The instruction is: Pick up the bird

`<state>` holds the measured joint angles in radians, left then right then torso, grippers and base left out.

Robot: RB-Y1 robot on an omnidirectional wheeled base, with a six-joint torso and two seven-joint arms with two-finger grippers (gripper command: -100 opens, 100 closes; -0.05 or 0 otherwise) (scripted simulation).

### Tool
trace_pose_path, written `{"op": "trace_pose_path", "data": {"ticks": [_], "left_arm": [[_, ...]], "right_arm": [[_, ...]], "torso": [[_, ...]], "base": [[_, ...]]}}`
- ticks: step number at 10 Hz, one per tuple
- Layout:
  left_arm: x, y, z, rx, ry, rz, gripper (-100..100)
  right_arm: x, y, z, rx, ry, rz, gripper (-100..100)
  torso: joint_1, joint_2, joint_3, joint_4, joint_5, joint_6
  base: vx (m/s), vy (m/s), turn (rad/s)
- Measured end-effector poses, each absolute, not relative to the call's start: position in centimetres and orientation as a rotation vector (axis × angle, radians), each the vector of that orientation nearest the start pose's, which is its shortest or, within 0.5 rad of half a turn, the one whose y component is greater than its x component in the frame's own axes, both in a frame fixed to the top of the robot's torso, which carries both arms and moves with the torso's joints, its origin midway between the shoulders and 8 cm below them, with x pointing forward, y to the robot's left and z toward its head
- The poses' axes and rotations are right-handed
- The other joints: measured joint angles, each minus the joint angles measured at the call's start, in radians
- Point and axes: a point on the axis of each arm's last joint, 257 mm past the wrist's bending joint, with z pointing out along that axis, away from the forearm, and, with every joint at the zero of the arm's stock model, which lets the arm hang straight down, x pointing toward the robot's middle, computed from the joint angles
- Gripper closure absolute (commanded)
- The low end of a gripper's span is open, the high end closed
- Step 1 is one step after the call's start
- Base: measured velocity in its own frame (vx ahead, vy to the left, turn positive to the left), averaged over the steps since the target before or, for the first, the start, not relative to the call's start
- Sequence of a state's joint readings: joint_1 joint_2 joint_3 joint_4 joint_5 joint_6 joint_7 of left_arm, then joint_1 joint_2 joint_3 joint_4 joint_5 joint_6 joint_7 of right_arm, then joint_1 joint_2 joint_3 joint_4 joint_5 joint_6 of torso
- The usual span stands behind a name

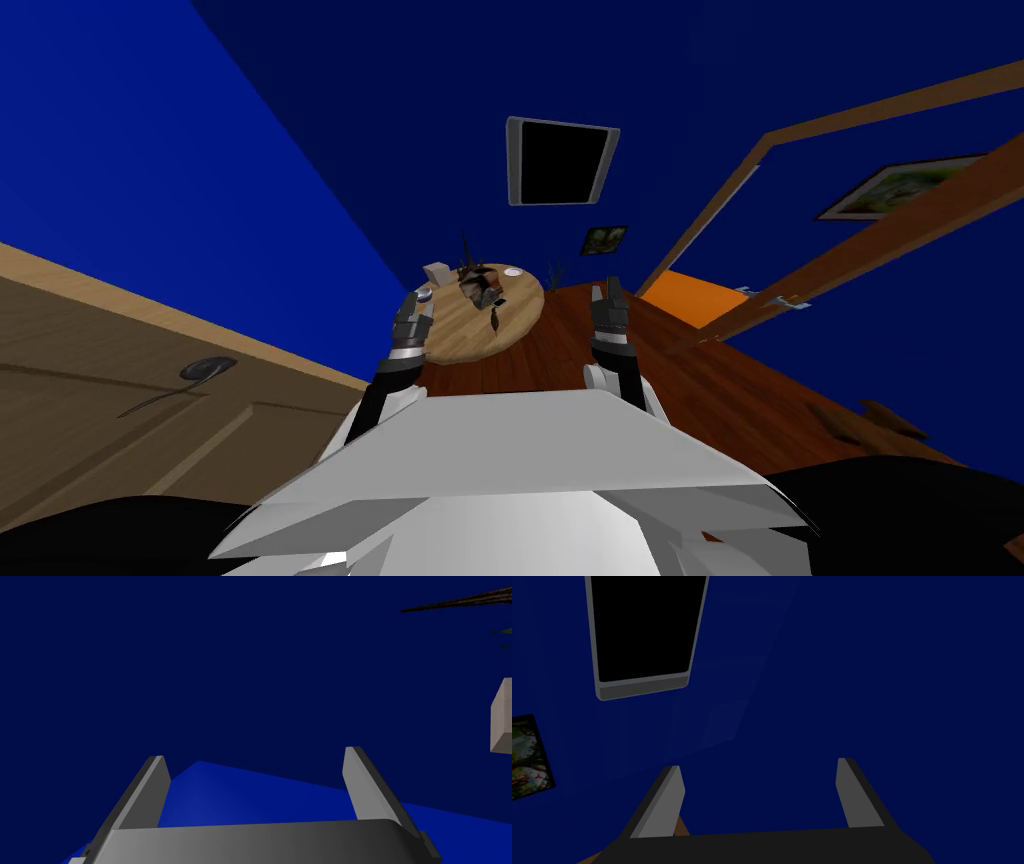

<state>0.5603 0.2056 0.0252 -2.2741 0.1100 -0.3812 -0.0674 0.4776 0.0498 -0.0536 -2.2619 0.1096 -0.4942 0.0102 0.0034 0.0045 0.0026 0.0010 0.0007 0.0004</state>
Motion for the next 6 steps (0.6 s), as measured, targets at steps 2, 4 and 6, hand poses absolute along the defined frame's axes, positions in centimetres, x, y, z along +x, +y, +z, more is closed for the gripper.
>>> {"op": "trace_pose_path", "data": {"ticks": [2, 4, 6], "left_arm": [[35.8, 29.0, -3.1, -0.687, 0.906, -1.234, -100], [35.6, 28.9, -5.4, -0.701, 0.974, -1.256, -100], [35.2, 28.4, -6.3, -0.703, 1.026, -1.27, -100]], "right_arm": [[34.9, -28.8, 2.2, 0.621, 0.639, 1.175, 0], [34.9, -28.8, 2.2, 0.621, 0.639, 1.175, 0], [34.9, -28.8, 2.2, 0.621, 0.639, 1.175, 0]], "torso": [[-0.002, -0.002, -0.001, 0.0, 0.0, 0.0], [-0.001, 0.0, 0.0, 0.0, 0.0, 0.0], [-0.001, -0.002, -0.001, 0.0, 0.0, 0.0]], "base": [[-0.052, 0.013, -0.282], [-0.06, 0.023, -0.252], [-0.047, 0.015, -0.249]]}}
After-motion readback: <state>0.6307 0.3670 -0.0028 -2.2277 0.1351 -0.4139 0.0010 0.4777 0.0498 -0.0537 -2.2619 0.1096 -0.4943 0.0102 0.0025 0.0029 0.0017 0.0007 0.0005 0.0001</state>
